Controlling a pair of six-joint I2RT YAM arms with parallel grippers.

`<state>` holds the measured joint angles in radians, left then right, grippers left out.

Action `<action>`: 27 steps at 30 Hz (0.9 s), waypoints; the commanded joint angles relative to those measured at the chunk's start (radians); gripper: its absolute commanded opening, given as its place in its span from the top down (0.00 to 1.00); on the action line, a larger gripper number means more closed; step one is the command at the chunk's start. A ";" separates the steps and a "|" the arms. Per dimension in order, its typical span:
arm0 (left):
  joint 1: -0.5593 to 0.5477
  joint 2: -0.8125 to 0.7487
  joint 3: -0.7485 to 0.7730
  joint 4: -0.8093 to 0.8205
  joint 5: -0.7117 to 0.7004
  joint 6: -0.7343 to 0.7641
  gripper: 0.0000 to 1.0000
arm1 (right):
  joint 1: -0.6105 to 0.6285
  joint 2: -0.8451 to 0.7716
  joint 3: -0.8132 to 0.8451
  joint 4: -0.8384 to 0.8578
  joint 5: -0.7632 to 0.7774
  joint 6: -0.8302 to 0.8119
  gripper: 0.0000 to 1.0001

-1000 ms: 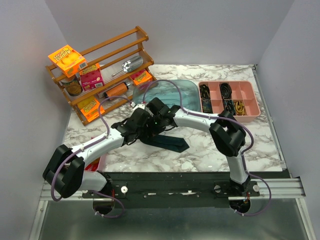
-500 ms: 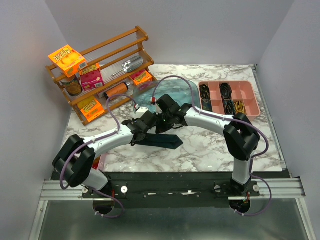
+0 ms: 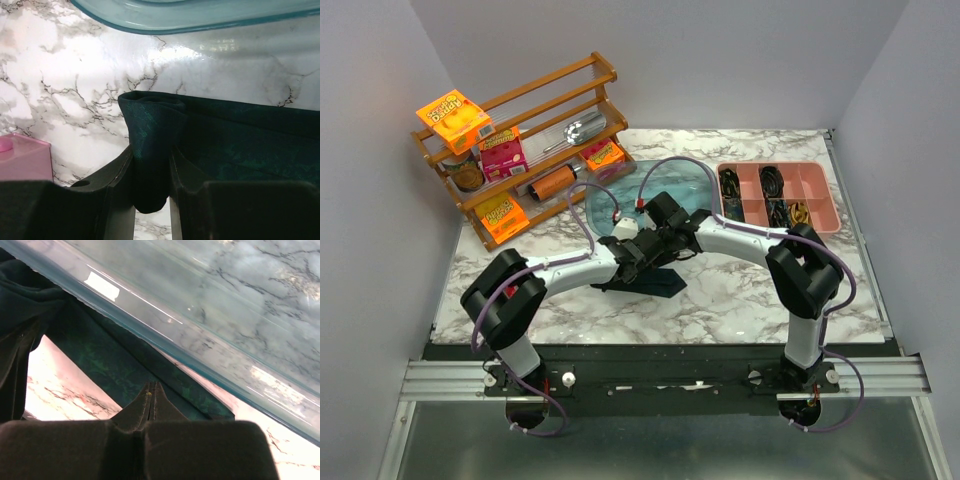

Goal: Roll the ties
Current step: Roll the tie at the center of the board.

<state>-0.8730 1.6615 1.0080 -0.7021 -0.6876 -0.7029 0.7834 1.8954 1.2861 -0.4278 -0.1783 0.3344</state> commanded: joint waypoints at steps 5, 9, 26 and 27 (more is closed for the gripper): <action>-0.027 -0.011 -0.019 0.090 0.045 0.014 0.31 | -0.009 -0.033 -0.007 0.023 0.011 -0.015 1.00; -0.027 -0.057 -0.043 0.145 0.100 0.042 0.23 | -0.009 -0.025 0.001 0.023 0.000 -0.018 1.00; -0.015 -0.267 -0.129 0.288 0.229 0.062 0.21 | -0.007 -0.032 0.030 0.018 -0.076 -0.041 0.99; 0.006 -0.281 -0.140 0.297 0.262 0.054 0.21 | -0.006 -0.039 0.033 0.020 -0.081 -0.043 1.00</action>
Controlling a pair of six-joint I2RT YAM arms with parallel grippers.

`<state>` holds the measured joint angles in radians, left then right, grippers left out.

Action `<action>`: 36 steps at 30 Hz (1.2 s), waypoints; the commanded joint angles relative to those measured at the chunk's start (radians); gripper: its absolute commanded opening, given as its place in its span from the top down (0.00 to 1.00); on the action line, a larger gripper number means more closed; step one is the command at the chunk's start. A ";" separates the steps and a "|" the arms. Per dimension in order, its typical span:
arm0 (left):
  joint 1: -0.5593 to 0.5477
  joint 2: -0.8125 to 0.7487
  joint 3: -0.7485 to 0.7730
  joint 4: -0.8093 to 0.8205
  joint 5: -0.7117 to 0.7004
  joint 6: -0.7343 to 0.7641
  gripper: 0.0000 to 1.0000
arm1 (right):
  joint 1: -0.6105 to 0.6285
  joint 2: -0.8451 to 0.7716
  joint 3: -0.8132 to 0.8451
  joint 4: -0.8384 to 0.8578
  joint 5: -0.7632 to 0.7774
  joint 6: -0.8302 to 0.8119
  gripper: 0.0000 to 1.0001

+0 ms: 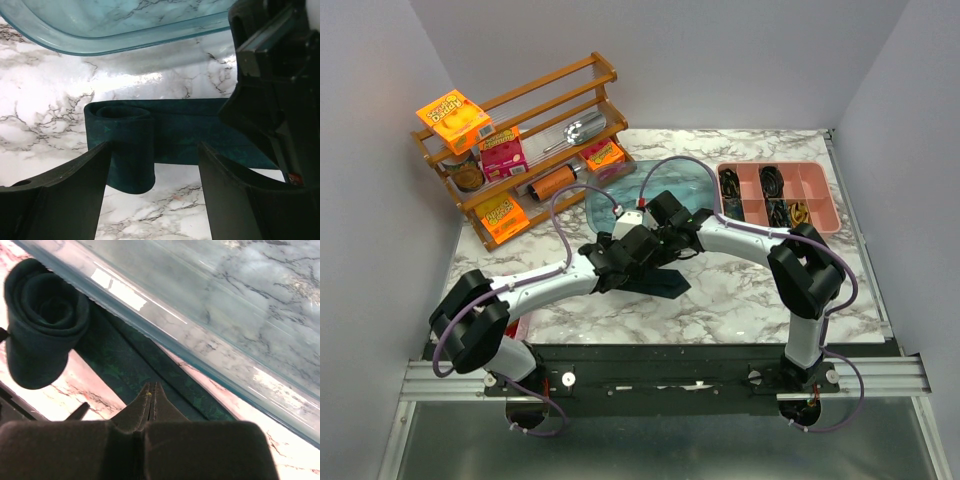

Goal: Roll the ties
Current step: Roll the tie at the center of the board.

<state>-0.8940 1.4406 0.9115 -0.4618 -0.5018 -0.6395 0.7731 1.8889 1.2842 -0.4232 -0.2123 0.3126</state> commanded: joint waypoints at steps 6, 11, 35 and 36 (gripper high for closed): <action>0.142 -0.196 -0.141 0.126 0.189 -0.008 0.20 | 0.028 -0.037 0.082 0.029 -0.093 -0.027 1.00; 0.312 -0.328 -0.224 0.162 0.321 -0.019 0.18 | 0.058 -0.005 0.142 0.024 -0.125 -0.027 0.99; 0.607 -0.330 -0.448 0.426 0.727 -0.065 0.10 | 0.115 0.131 0.227 -0.052 0.016 -0.037 0.99; 0.607 -0.318 -0.451 0.439 0.733 -0.062 0.10 | 0.111 0.130 0.224 -0.051 0.017 -0.040 1.00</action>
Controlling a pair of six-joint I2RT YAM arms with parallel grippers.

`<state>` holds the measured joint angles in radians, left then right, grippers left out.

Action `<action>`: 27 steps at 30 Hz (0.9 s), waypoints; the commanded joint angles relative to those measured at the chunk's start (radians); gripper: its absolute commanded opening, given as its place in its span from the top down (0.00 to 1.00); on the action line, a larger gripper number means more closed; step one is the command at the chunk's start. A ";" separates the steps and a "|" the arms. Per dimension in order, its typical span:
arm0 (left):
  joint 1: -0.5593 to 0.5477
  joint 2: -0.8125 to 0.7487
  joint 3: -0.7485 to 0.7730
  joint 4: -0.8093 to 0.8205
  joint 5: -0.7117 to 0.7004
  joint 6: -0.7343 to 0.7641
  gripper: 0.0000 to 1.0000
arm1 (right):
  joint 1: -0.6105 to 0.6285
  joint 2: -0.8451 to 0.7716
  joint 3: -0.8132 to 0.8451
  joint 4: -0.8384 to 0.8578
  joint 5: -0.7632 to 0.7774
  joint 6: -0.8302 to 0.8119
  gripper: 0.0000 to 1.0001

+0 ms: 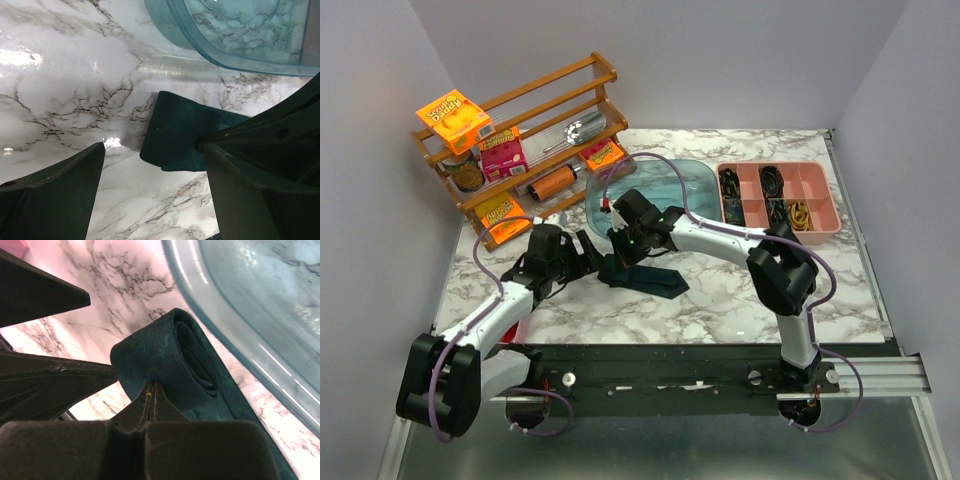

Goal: Roll the ties
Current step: Roll the tie at the center of the board.

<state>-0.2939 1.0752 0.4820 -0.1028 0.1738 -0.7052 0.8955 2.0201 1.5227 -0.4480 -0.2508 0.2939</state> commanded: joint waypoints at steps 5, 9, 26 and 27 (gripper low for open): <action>0.007 0.120 -0.029 0.170 0.087 0.007 0.10 | -0.027 -0.011 -0.042 -0.027 0.059 -0.022 1.00; 0.007 0.160 -0.023 0.216 0.099 0.015 0.10 | -0.036 -0.006 -0.059 -0.026 0.058 -0.027 0.99; 0.004 0.290 -0.059 0.426 0.231 0.021 0.16 | -0.052 -0.009 -0.076 -0.026 0.030 -0.035 1.00; 0.004 0.296 -0.063 0.436 0.240 0.018 0.17 | -0.053 -0.009 -0.076 -0.024 0.027 -0.035 1.00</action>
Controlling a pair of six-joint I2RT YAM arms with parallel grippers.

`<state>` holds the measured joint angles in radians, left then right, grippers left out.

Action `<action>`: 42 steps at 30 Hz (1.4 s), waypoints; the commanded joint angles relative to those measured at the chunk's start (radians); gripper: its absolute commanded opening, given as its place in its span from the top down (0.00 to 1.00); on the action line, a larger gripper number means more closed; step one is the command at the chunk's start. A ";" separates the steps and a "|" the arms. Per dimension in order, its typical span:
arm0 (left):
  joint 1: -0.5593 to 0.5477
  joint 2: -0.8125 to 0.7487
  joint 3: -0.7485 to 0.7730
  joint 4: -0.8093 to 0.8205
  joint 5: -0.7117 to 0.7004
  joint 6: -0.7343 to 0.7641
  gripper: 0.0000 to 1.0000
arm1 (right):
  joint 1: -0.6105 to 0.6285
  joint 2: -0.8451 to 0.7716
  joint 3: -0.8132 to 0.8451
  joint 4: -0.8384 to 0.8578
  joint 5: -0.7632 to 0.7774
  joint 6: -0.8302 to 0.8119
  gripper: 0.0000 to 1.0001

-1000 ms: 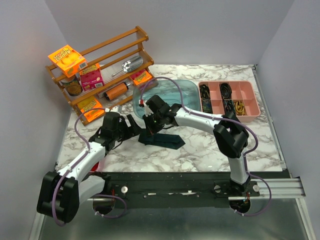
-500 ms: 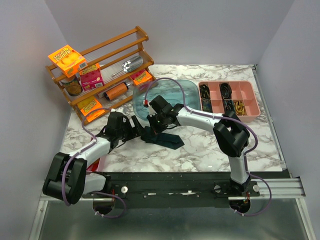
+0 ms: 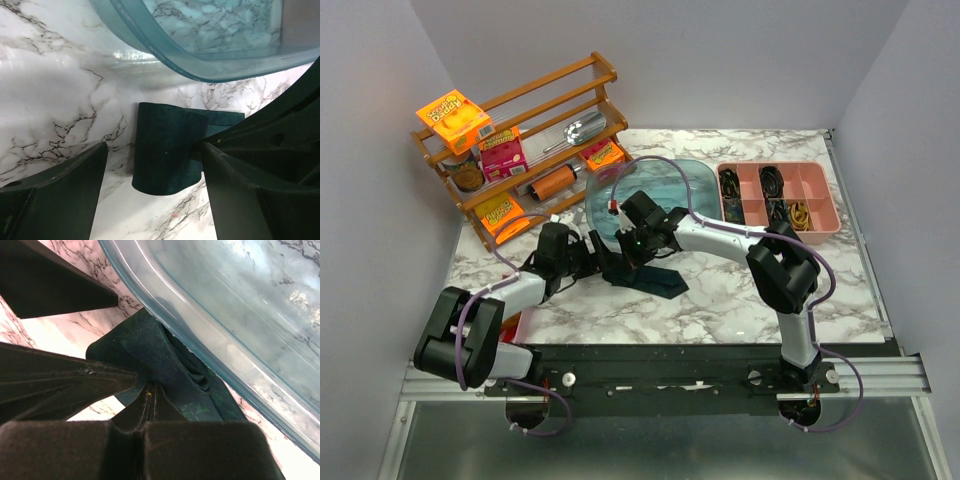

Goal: Roll the ties
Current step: Roll the tie at the center of the board.

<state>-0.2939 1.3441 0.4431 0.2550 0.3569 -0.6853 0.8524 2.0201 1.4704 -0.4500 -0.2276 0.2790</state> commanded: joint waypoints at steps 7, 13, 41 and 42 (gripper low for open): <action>-0.001 0.076 -0.060 0.184 0.100 -0.046 0.37 | -0.016 -0.009 -0.018 -0.019 -0.012 -0.018 1.00; -0.002 0.101 -0.078 0.280 0.126 -0.076 0.59 | -0.016 -0.017 -0.005 -0.015 -0.024 -0.012 0.99; -0.114 -0.091 0.083 -0.236 -0.180 0.124 0.82 | -0.018 0.008 0.019 -0.001 -0.068 0.012 0.99; -0.126 -0.092 0.094 -0.250 -0.221 0.125 0.82 | -0.016 0.014 0.019 0.004 -0.078 0.017 0.99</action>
<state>-0.3721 1.2800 0.4747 0.1352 0.2844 -0.6094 0.8421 2.0064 1.4681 -0.4503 -0.2604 0.2806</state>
